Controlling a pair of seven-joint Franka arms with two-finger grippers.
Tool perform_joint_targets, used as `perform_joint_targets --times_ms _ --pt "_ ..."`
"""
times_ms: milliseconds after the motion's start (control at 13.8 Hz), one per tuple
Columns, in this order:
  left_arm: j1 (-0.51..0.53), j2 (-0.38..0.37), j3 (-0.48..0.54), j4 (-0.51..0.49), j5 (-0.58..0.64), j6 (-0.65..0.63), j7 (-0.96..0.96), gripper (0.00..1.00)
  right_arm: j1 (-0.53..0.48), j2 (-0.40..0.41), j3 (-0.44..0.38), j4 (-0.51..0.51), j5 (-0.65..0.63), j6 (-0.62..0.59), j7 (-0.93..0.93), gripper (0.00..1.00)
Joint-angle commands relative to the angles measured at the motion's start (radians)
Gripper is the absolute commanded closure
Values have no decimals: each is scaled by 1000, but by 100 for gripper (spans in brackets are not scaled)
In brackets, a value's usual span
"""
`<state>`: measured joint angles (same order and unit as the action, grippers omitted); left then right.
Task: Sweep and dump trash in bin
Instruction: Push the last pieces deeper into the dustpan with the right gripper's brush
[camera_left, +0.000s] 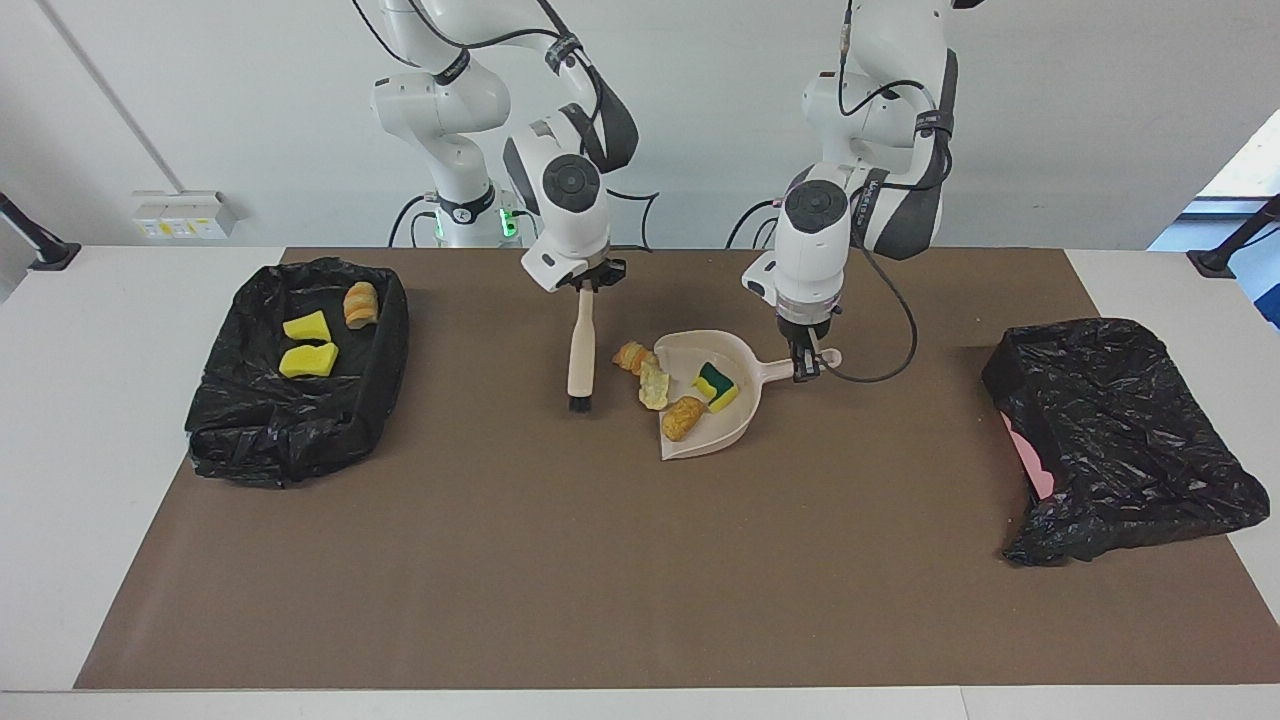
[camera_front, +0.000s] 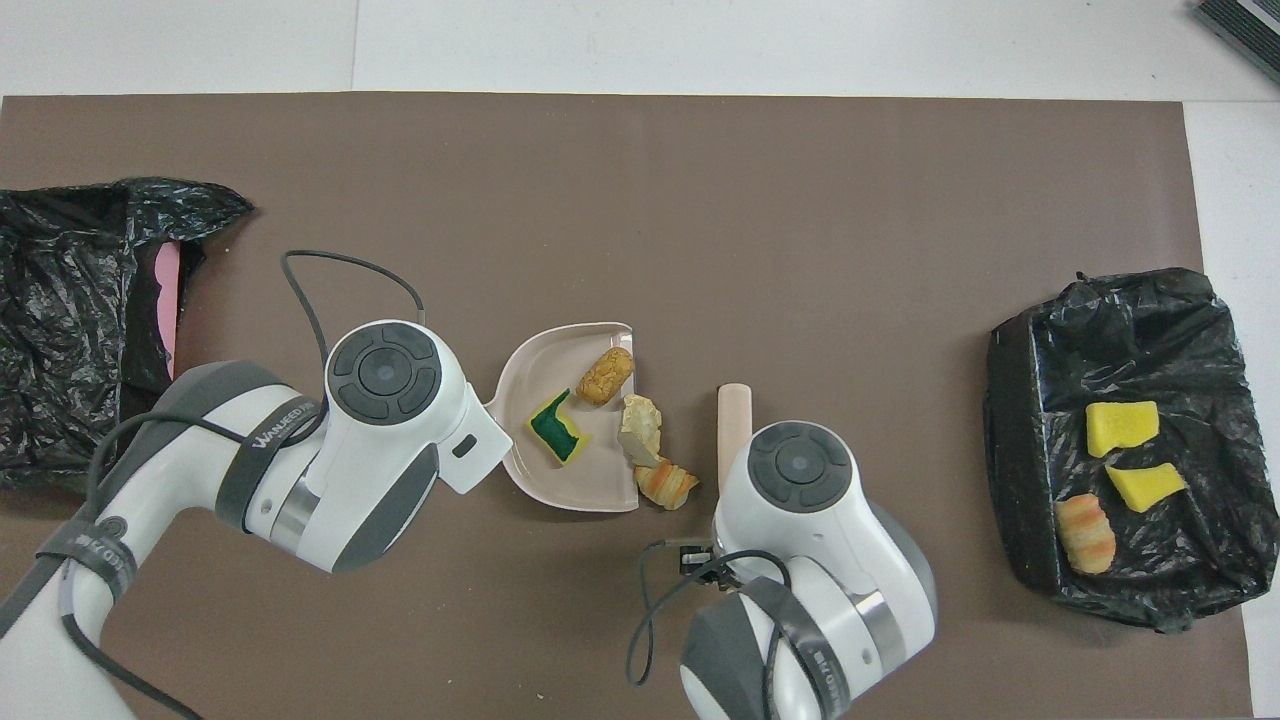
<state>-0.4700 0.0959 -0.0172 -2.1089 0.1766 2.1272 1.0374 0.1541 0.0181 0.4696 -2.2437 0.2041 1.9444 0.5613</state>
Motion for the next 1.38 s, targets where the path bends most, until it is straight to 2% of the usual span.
perform_joint_targets --times_ms 0,217,362,580,725,797,942,1232,1305 --pt "2 -38 -3 -57 27 25 21 100 25 26 1 -11 27 39 9 100" --pt "-4 -53 -1 -80 27 25 23 100 25 54 3 -24 47 83 -27 100" --pt "-4 -59 -3 -88 27 27 23 100 27 88 3 12 249 163 -121 100" --pt "-2 -59 -3 -88 27 25 23 100 41 134 3 82 357 195 -138 100" --pt "5 -59 -3 -88 26 16 23 100 56 137 3 85 588 280 -205 100" --pt "8 -59 -3 -88 26 16 26 100 56 143 3 105 618 275 -213 100" --pt "24 -56 -3 -85 26 17 36 100 53 111 -5 121 534 214 -198 100" --pt "68 -48 -4 -53 14 16 101 100 15 -58 -8 119 238 12 -62 100" --pt "85 -56 -4 -52 12 14 121 100 -2 -82 -9 121 209 -45 -55 100"
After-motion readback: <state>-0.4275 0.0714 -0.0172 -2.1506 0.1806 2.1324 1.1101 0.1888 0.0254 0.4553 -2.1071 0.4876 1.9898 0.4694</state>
